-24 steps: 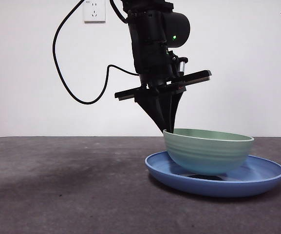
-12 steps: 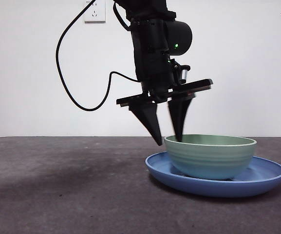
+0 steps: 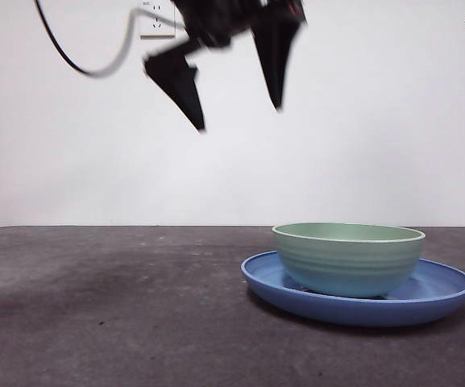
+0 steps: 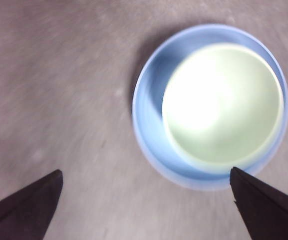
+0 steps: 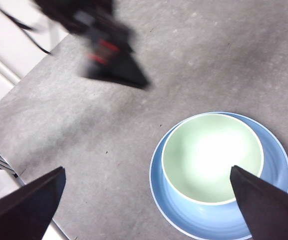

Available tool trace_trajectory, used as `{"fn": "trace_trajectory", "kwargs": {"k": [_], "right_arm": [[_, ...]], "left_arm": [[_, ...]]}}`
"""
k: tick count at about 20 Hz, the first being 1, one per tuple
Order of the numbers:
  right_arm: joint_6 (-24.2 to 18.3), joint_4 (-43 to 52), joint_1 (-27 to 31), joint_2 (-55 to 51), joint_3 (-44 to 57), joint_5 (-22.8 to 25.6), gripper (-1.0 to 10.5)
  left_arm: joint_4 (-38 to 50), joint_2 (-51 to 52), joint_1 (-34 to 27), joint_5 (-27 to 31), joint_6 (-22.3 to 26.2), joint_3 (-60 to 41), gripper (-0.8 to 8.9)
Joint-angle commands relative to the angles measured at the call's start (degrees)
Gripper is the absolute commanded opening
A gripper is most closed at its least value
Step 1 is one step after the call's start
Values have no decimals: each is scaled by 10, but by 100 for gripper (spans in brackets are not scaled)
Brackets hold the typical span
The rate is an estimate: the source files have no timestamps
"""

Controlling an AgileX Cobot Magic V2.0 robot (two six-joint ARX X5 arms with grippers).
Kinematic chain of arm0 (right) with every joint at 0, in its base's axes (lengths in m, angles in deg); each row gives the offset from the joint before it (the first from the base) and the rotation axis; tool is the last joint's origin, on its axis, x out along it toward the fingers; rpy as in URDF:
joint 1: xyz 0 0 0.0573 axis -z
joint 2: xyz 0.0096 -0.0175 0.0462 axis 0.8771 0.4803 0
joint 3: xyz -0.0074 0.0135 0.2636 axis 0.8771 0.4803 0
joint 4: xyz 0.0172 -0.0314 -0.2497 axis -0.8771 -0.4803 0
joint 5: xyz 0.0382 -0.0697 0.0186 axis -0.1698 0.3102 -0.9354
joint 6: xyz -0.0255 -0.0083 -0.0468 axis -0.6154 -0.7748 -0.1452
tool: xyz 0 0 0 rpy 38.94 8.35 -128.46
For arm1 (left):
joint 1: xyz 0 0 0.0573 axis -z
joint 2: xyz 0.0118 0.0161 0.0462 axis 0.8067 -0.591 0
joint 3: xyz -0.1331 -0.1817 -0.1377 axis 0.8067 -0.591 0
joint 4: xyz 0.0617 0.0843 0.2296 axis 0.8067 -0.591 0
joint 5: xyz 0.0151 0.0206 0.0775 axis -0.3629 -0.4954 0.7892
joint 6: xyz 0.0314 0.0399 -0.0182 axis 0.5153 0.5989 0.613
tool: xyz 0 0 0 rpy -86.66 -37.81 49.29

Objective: Place the green bowl on the blue plate

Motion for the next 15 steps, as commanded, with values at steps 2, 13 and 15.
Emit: {"fn": "trace_trajectory", "kwargs": {"k": [2, 13, 15], "right_arm": [[-3, 3, -3, 3, -9, 0, 550], [-3, 4, -3, 3, -9, 0, 550], [-3, 3, -3, 3, -9, 0, 550]], "left_arm": [[-20, 57, 3, -2, 26, 16, 595], [19, 339, 14, -2, 63, -188, 595], [59, 416, 11, -2, 61, -284, 594]]}}
